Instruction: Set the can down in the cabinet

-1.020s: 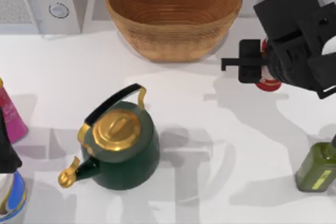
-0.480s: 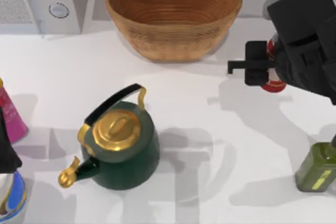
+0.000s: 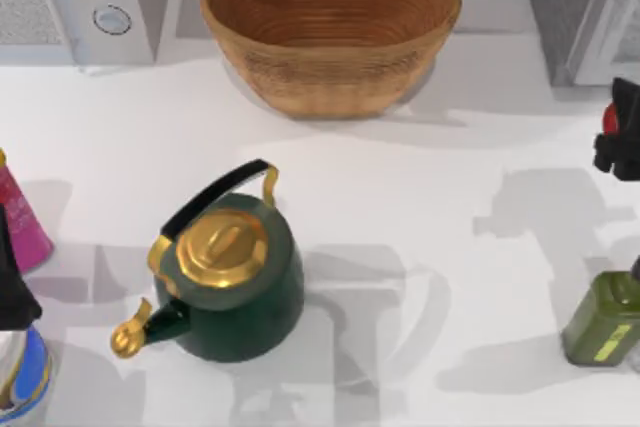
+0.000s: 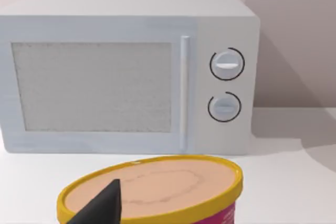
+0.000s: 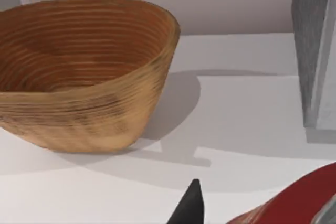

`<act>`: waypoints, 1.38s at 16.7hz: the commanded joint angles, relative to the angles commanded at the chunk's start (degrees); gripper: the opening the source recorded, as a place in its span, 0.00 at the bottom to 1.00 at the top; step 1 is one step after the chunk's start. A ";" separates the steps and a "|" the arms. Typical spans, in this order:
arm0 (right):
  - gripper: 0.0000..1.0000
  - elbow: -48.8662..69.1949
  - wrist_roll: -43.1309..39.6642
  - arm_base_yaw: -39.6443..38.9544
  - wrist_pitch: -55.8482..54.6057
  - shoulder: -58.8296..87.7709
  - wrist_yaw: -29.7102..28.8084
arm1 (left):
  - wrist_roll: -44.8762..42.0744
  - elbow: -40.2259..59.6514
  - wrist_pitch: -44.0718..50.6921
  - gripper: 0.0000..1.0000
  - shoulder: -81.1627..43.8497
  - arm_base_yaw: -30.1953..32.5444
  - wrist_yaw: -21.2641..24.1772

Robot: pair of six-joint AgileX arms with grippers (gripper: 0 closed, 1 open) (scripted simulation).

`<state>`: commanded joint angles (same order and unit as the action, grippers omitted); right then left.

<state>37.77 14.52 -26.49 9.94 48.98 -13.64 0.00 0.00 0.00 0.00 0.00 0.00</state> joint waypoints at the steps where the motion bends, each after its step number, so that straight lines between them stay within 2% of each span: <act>1: 0.00 -3.94 -1.67 2.16 -1.99 -6.54 1.47 | 0.00 0.00 0.00 1.00 0.00 0.00 0.00; 6: 0.00 -24.02 -9.54 15.19 -8.46 -34.40 8.61 | 0.00 0.00 0.00 1.00 0.00 0.00 0.00; 10: 0.00 -35.29 -13.55 24.06 -9.89 -46.38 12.57 | 0.00 0.00 0.00 1.00 0.00 0.00 0.00; 12: 0.00 -37.51 -14.41 26.23 -9.94 -48.71 13.52 | 0.00 0.00 0.00 1.00 0.00 0.00 0.00; 18: 0.00 -37.74 -14.36 26.32 -9.89 -48.70 13.54 | 0.00 0.00 0.00 1.00 0.00 0.00 0.00; 23: 0.00 -31.07 -15.64 25.85 -4.38 -40.12 13.07 | 0.00 0.00 0.00 1.00 0.00 0.00 0.00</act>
<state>6.70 -1.13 -0.63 5.56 8.86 -0.57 0.00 0.00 0.00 0.00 0.00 0.00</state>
